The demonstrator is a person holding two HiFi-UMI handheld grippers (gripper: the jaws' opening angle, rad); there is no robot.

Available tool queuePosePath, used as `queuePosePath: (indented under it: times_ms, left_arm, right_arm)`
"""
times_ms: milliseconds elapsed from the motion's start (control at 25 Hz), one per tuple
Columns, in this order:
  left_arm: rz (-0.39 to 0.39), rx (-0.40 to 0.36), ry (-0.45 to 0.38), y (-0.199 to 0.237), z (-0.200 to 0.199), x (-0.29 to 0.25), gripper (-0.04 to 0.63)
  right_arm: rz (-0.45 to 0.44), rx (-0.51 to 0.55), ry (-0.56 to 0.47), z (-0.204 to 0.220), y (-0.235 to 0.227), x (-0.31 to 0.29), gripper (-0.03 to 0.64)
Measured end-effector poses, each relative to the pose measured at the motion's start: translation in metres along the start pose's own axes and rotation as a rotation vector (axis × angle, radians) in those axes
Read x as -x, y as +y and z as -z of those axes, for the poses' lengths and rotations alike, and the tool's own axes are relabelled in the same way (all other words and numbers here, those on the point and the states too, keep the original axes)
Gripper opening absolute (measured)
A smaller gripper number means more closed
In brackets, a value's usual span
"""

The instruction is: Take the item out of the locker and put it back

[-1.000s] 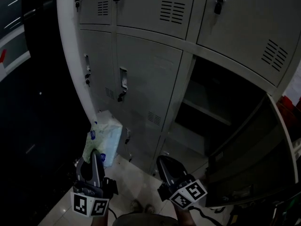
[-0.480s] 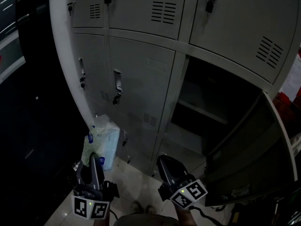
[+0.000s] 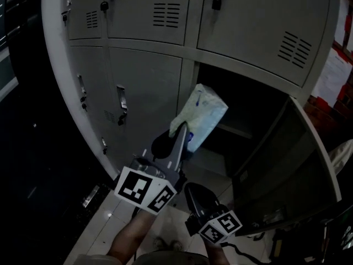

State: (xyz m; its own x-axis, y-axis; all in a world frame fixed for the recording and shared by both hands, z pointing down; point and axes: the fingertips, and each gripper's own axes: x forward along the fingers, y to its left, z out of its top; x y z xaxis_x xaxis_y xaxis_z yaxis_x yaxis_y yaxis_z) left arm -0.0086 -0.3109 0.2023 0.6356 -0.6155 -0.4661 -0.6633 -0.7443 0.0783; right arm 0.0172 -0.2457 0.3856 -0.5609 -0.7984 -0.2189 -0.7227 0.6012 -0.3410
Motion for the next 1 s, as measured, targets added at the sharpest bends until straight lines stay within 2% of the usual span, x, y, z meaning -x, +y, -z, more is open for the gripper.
queuePosePath:
  times_ms: [120, 360, 520, 640, 840, 920, 1000]
  left_arm:
    - [0.032, 0.003, 0.079, -0.005, 0.029, -0.054, 0.009]
    - [0.001, -0.006, 0.235, 0.000, 0.090, -0.126, 0.009]
    - [-0.025, -0.004, 0.297, 0.004, 0.116, -0.146, 0.009]
    - [-0.042, -0.037, 0.335, 0.008, 0.126, -0.154, 0.011]
    - [-0.060, -0.064, 0.364, 0.011, 0.135, -0.161, 0.015]
    - [-0.072, -0.062, 0.351, 0.012, 0.134, -0.164, 0.054]
    - [-0.075, -0.058, 0.328, 0.011, 0.130, -0.166, 0.190]
  right_arm:
    - [0.061, 0.008, -0.028, -0.011, -0.014, 0.016, -0.004]
    - [0.136, 0.025, -0.058, -0.025, -0.035, 0.038, -0.004]
    - [0.159, 0.029, -0.064, -0.028, -0.043, 0.043, -0.004]
    - [0.165, 0.024, -0.063, -0.027, -0.046, 0.043, -0.004]
    - [0.170, 0.011, -0.063, -0.024, -0.050, 0.043, -0.003]
    - [0.169, 0.008, -0.065, -0.024, -0.050, 0.042, -0.003]
    - [0.168, 0.006, -0.067, -0.024, -0.051, 0.042, -0.004]
